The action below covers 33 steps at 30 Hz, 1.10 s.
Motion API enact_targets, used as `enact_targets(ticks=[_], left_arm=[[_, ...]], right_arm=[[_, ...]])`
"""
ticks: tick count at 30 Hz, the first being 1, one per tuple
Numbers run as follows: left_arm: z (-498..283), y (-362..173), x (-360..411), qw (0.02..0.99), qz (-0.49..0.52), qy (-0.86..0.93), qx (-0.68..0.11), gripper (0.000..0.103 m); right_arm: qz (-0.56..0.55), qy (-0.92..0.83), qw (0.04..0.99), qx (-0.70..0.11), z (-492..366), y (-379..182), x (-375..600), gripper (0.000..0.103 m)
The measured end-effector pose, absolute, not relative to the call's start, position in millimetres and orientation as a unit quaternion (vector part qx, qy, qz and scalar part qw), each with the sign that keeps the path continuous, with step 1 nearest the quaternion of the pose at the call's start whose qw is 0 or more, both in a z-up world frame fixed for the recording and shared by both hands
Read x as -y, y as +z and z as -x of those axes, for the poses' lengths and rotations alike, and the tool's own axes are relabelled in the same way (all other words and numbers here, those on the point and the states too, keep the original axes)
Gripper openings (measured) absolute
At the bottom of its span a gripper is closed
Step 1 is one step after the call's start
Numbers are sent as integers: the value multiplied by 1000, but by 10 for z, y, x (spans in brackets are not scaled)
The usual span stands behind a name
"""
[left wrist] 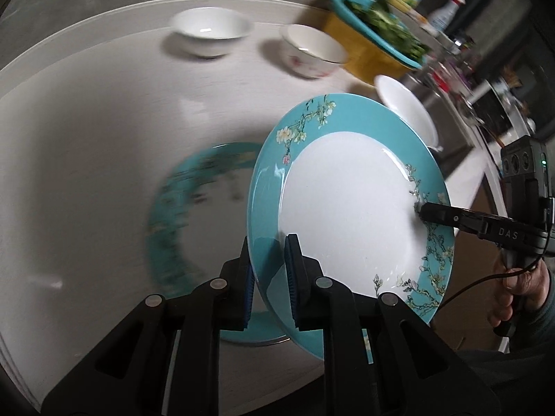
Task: Organize plates and bowls
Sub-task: 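Lift the large teal plate with both tools and lower it onto the plate stack, then open both tools and release the large teal plate on the stack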
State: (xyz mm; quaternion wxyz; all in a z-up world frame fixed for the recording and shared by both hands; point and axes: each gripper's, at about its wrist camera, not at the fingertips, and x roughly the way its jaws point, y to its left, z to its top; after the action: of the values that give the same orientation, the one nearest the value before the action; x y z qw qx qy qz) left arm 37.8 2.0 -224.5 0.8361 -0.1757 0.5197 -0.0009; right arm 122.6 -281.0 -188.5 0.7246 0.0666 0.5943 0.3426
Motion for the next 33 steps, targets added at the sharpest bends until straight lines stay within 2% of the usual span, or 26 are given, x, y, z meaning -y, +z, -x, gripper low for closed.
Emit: enact_targets(ticks=[7,14,22,33], left_arm=[[-57,-2357,-544,830,188,29,-524,16],[58,-2549,-724,823,186,31,-535,17],[-14,-2657,-671,827,161,24,-539,18],[-240,-2650,-382,836,99,32,-539,22]], right_arm=[[-41,366,707,-604,-1132,-2042,2253,11],[-20,356,709,-608,-1090,-2175,1987,11],[12,331,727,-602,-1058,-2256,1907,13],[95,303,754,-575,-913,-2298,1753,22]])
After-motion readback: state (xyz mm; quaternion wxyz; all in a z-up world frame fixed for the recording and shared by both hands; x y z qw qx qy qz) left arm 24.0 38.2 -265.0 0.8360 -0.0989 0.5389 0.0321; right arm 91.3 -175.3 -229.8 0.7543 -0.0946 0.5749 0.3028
